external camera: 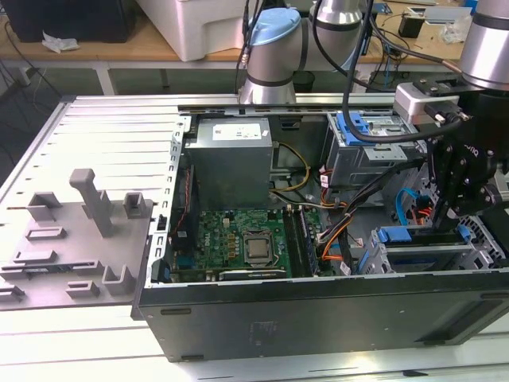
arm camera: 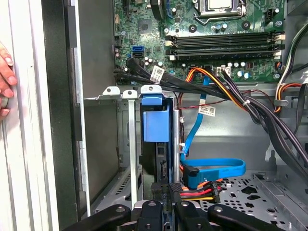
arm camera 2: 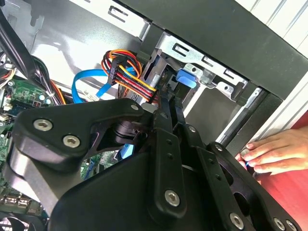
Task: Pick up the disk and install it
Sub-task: 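Insert the first disk wire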
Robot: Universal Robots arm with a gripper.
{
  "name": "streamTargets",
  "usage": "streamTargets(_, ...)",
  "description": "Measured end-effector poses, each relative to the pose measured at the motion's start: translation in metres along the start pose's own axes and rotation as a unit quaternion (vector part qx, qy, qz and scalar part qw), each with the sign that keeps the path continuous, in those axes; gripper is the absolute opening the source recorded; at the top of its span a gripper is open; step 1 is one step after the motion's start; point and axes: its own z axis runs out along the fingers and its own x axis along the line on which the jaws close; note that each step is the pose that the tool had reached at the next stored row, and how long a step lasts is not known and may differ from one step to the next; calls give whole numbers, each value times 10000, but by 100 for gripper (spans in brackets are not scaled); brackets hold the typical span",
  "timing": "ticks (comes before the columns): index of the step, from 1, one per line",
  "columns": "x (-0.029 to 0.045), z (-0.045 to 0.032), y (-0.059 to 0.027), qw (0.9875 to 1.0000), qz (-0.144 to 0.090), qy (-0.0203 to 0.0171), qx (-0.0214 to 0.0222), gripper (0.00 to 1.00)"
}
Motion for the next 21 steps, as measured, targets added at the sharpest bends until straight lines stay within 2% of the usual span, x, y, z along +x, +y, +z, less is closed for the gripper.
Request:
streamTargets(6,-1,7,1,10000,0,0,0,17)
streamTargets(13,4,-28,-2,10000,0,-3,0,17)
streamTargets(21,-2,-30,-2,10000,0,-2,0,17)
